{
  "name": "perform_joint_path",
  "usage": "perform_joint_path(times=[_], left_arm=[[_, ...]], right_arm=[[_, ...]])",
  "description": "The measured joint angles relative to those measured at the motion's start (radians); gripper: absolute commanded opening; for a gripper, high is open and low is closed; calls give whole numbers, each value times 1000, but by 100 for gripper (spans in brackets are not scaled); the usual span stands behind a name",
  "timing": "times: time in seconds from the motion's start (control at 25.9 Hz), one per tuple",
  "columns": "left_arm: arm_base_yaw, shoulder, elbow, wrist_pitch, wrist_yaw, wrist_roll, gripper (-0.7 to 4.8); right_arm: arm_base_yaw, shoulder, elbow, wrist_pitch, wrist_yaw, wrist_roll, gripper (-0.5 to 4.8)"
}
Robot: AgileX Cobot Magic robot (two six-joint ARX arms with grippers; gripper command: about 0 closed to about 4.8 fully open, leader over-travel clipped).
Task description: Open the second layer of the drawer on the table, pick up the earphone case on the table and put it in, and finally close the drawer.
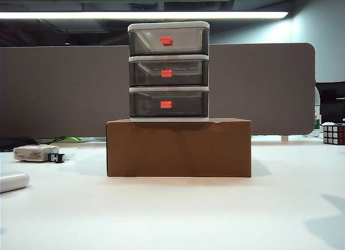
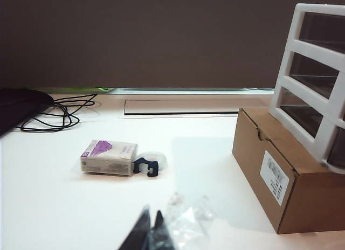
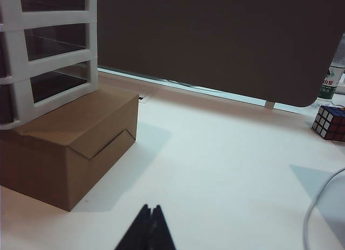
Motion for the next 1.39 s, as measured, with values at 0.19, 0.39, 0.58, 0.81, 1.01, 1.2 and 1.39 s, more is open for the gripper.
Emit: perform_joint_path(times=[0.19, 0.39, 0.58, 0.81, 1.01, 1.2, 1.39], left_arm=[[0, 0, 0, 0, 0, 0, -6], [0, 0, 0, 0, 0, 0, -6], [0, 0, 0, 10, 132, -211, -6], [-73, 3, 0, 16, 316, -429, -6], [-238, 24, 0, 26, 242, -472, 30], [-434, 71, 1, 91, 8, -500, 29], [-722, 203, 0, 225, -257, -319, 26]], right_arm=[[0, 0, 0, 0, 0, 0, -5], [0, 0, 0, 0, 0, 0, -5], [0, 0, 0, 2, -79, 162, -5], [1, 0, 0, 33, -299, 364, -5], [1, 0, 0, 48, -325, 531, -5], [1, 0, 1, 52, -436, 611, -6], [2, 14, 108, -17, -473, 578, -6]])
